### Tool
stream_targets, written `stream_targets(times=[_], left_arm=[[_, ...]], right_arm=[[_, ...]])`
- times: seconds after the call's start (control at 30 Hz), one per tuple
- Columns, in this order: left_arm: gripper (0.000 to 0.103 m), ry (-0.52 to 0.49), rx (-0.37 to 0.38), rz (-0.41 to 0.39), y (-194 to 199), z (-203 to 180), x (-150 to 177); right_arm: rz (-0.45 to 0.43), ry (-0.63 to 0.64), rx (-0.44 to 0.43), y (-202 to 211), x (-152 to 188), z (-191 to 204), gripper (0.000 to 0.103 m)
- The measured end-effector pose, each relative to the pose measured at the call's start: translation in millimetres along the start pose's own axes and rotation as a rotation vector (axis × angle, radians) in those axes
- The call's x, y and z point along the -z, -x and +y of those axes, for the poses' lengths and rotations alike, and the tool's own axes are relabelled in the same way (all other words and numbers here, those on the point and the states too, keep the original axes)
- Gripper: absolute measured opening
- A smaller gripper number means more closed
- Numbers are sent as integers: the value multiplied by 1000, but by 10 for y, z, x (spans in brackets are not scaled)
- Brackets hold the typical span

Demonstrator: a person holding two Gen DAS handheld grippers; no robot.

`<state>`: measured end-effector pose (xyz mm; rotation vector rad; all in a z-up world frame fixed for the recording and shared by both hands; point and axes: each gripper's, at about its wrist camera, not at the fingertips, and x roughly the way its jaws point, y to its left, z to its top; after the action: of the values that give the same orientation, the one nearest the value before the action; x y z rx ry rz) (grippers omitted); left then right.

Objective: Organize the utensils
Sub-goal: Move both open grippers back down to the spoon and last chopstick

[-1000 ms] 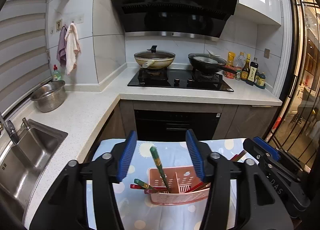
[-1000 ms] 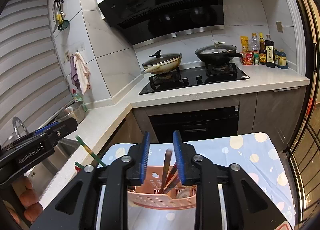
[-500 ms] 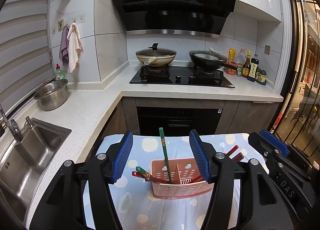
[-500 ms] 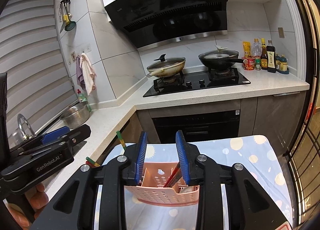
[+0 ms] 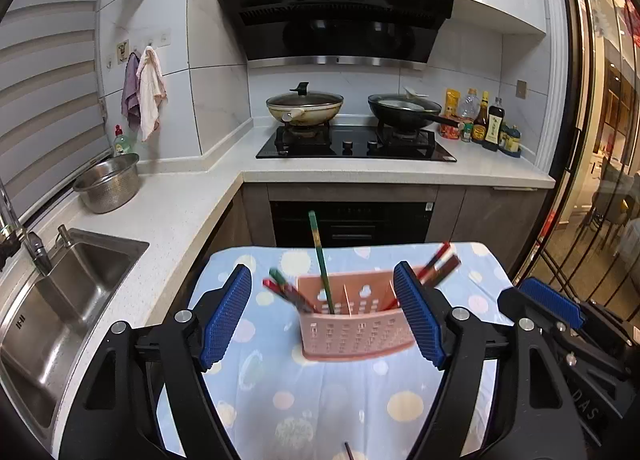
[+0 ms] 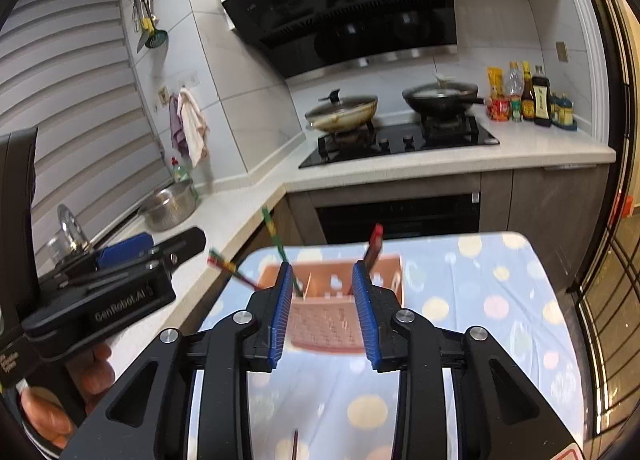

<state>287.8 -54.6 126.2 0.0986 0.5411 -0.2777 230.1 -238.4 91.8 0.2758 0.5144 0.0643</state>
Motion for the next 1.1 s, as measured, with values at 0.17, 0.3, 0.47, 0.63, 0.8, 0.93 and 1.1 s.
stream_targets(times=[0.17,0.3,0.47,0.63,0.8,0.93,1.1], left_arm=[[70,-6,9,46,148,-10,399],[70,-4,-1,102,213,-24,797],[70,22,-2,194,257,-22,1311],[70,26,-20,276,288,-42,1760],[70,7,-48,328,351,-39,2110],[70,10,-73,375,383,44,2380],[70,38,-88,429,410,155,2612]], right_arm=[[89,7,-9,163,467,-19,34],[183,12,-5,262,937,-50,34],[340,26,0,359,1568,-69,34],[463,71,-14,436,2102,0,34],[555,118,-52,470,2493,104,34],[586,173,-81,485,2659,243,34],[615,216,-100,435,2712,350,34]])
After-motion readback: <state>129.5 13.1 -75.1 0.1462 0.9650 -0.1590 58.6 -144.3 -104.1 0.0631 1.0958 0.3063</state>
